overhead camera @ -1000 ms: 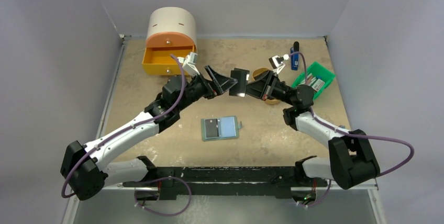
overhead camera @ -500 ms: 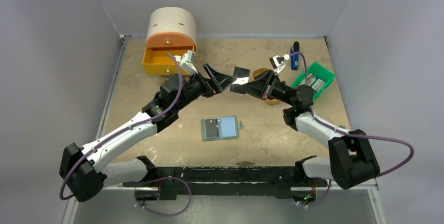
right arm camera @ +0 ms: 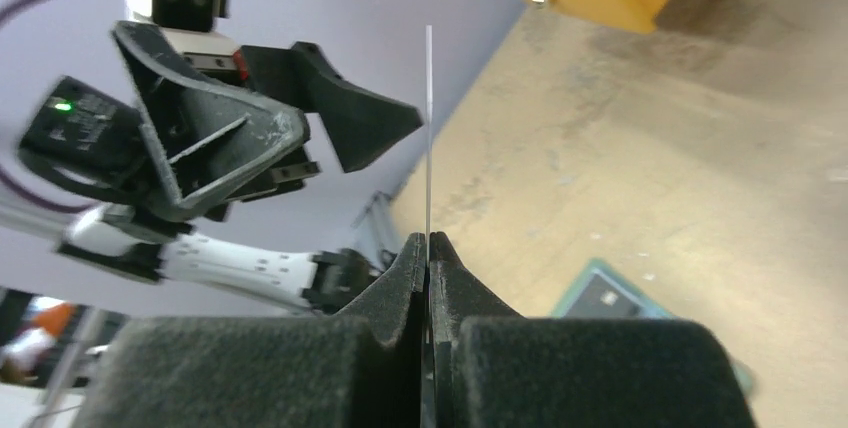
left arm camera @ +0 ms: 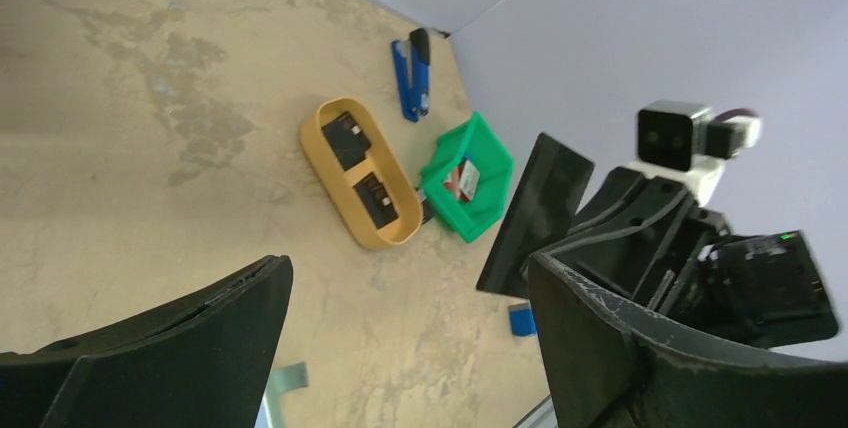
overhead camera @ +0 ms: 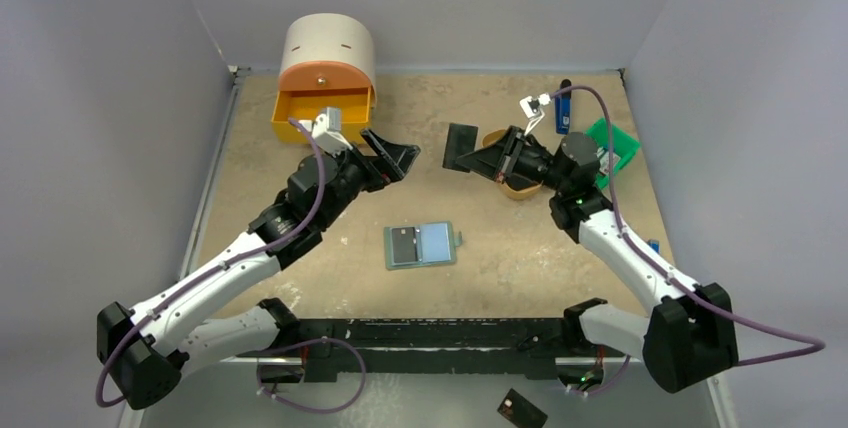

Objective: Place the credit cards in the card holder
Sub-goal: Pick up the credit card from the storage box.

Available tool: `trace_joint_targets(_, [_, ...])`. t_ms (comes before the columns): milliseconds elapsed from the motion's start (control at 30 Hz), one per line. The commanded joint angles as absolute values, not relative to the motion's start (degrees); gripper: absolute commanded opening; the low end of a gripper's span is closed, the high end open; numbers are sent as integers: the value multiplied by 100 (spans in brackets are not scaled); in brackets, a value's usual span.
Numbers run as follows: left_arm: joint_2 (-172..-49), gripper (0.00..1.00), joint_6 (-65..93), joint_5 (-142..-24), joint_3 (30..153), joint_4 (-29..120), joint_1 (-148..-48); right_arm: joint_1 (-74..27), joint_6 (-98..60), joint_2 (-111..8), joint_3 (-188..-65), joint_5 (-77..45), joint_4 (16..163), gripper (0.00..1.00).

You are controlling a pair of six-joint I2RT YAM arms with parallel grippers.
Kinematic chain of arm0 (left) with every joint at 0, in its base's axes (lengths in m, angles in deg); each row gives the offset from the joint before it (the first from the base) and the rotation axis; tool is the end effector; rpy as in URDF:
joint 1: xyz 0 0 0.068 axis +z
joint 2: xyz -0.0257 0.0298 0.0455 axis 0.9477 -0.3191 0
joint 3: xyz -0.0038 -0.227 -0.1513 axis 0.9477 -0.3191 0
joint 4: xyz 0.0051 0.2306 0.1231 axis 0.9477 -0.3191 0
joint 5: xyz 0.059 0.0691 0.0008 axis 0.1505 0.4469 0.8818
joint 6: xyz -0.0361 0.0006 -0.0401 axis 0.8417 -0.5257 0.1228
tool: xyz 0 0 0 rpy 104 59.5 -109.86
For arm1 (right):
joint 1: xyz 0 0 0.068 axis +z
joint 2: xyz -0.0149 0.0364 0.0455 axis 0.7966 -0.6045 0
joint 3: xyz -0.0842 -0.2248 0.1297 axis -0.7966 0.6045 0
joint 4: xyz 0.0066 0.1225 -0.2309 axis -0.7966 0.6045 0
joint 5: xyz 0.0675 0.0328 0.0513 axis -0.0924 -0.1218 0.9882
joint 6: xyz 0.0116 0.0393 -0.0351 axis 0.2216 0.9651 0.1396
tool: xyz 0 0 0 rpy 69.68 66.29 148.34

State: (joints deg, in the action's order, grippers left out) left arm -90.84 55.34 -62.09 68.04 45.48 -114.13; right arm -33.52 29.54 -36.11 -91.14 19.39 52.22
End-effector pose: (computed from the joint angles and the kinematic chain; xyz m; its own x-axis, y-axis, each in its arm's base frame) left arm 0.1748 -0.1509 0.3498 -0.4406 -0.6518 -0.6173 0.2456 0.5739 -0.7812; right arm 0.2334 0.1075 0.3247 -0.6141 0.4197 -0.6684 -0.6519 0.2076 0.7293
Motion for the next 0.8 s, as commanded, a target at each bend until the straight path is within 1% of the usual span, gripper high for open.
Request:
trace_joint_targets(0, [-9054, 87, 5439, -6083, 6615, 4481, -11374, -3344, 1213, -3553, -9678, 1498, 6899, 0])
trace_joint_targets(67, [-8971, 87, 5461, -6042, 6592, 4394, -11369, -3210, 531, -3464, -9895, 1181, 7509, 0])
trace_joint_targets(133, [-8853, 87, 5477, -5921, 6602, 4179, -11373, -2952, -258, -3255, -10060, 612, 8061, 0])
trace_joint_targets(200, [-8692, 88, 5613, -5692, 6661, 3951, -11370, -2415, -1215, -2987, -10176, -428, 8459, 0])
trace_joint_targets(267, [-8499, 89, 5766, -5455, 6741, 3723, -11372, -1862, -2116, -2764, -10137, -1218, 8471, 0])
trace_joint_targets(300, [-8391, 91, 5838, -5434, 6779, 3661, -11368, -1675, -2368, -2644, -10069, -1570, 8376, 0])
trace_joint_targets(367, [-8215, 93, 6012, -5588, 6853, 3633, -11368, -1293, -3464, -2373, -9853, -2174, 7940, 0])
trace_joint_targets(467, [-8047, 95, 6325, -5891, 7024, 3597, -11372, -797, -5320, -2053, -9301, -2813, 6871, 0])
trace_joint_targets(533, [-7957, 99, 6595, -6050, 7196, 3514, -11369, -587, -6726, -2003, -9010, -3007, 6239, 0])
trace_joint_targets(667, [-7801, 100, 7337, -6531, 7291, 3952, -11372, -271, -8840, -2111, -8767, -3278, 5457, 0])
trace_joint_targets(767, [-7989, 100, 7790, -7003, 7420, 4468, -11369, -8, -10115, -2229, -8565, -3289, 4862, 0])
